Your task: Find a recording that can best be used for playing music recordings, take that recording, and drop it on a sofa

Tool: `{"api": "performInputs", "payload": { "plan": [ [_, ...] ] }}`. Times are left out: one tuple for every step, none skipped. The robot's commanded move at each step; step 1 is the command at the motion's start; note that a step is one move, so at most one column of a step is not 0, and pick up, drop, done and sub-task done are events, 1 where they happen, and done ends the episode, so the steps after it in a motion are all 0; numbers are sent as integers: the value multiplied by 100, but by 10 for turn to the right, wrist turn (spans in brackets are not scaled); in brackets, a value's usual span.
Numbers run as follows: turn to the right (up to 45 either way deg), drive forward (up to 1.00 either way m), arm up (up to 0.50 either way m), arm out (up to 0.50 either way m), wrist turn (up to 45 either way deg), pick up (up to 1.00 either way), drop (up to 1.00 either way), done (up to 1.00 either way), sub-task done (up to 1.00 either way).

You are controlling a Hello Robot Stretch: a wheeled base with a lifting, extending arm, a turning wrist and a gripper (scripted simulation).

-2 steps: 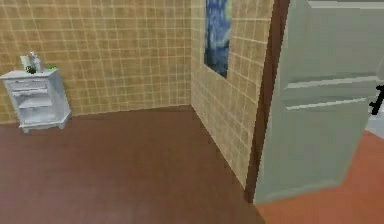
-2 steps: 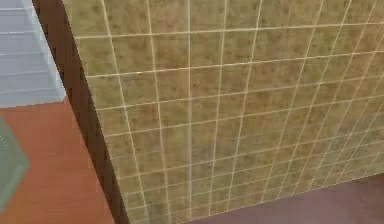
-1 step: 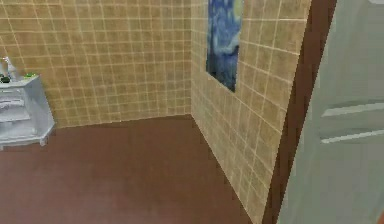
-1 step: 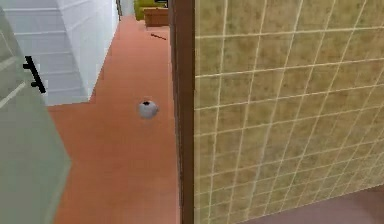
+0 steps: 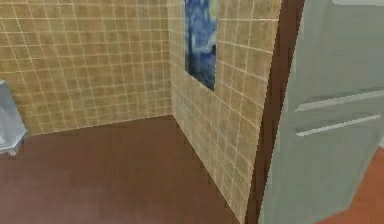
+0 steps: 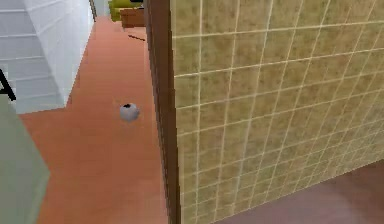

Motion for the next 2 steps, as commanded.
{"api": "performInputs", "payload": {
  "plan": [
    [0,40,0,0,0,0,0,0,0],
    [450,0,0,0,0,0,0,0,0]
  ]
}}
